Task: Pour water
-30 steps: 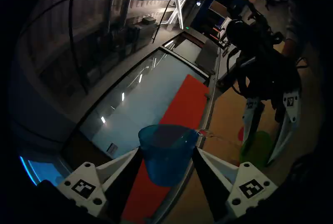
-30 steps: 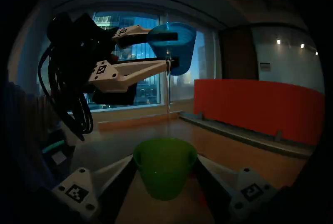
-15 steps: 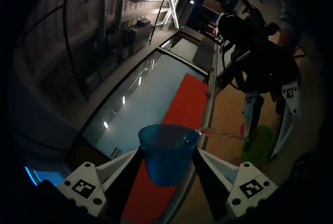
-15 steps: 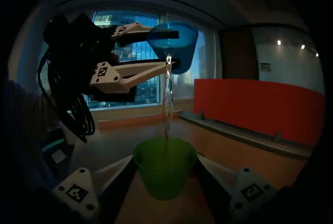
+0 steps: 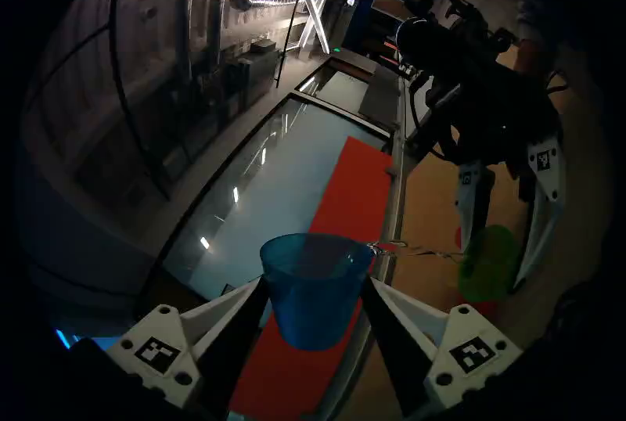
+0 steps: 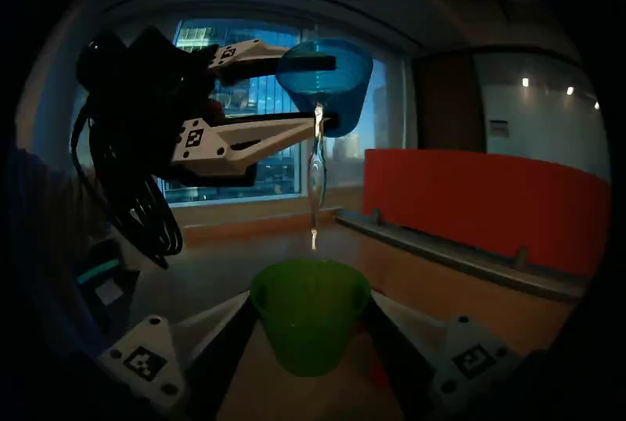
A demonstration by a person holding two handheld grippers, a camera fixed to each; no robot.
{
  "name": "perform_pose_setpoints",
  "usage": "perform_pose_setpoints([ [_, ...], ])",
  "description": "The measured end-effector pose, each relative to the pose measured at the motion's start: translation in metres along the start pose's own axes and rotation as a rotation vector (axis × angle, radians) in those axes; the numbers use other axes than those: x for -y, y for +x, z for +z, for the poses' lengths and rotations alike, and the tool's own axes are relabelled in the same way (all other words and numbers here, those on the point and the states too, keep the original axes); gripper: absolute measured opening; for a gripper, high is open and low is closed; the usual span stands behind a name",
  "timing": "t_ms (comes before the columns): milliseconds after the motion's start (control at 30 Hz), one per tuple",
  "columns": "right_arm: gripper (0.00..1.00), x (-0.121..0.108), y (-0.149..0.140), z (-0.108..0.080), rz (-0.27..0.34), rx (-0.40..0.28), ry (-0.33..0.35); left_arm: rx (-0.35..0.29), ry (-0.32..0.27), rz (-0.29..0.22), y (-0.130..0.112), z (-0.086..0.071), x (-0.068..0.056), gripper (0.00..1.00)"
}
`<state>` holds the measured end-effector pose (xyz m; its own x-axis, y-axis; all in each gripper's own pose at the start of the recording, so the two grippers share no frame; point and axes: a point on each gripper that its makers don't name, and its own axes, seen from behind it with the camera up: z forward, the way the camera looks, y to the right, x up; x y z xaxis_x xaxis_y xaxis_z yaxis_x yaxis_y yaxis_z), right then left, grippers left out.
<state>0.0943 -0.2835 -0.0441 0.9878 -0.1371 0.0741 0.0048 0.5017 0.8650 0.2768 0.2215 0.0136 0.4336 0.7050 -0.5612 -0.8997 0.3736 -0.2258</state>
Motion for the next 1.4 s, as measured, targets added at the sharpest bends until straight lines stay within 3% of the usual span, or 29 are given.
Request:
perform_pose_setpoints([
  [1400,0.90,-0.0007,0.0053,-0.0028,-0.023,-0.006,-0.007,-0.018,0.033,0.155,0.0093,0.0001,0.0037,0.82],
])
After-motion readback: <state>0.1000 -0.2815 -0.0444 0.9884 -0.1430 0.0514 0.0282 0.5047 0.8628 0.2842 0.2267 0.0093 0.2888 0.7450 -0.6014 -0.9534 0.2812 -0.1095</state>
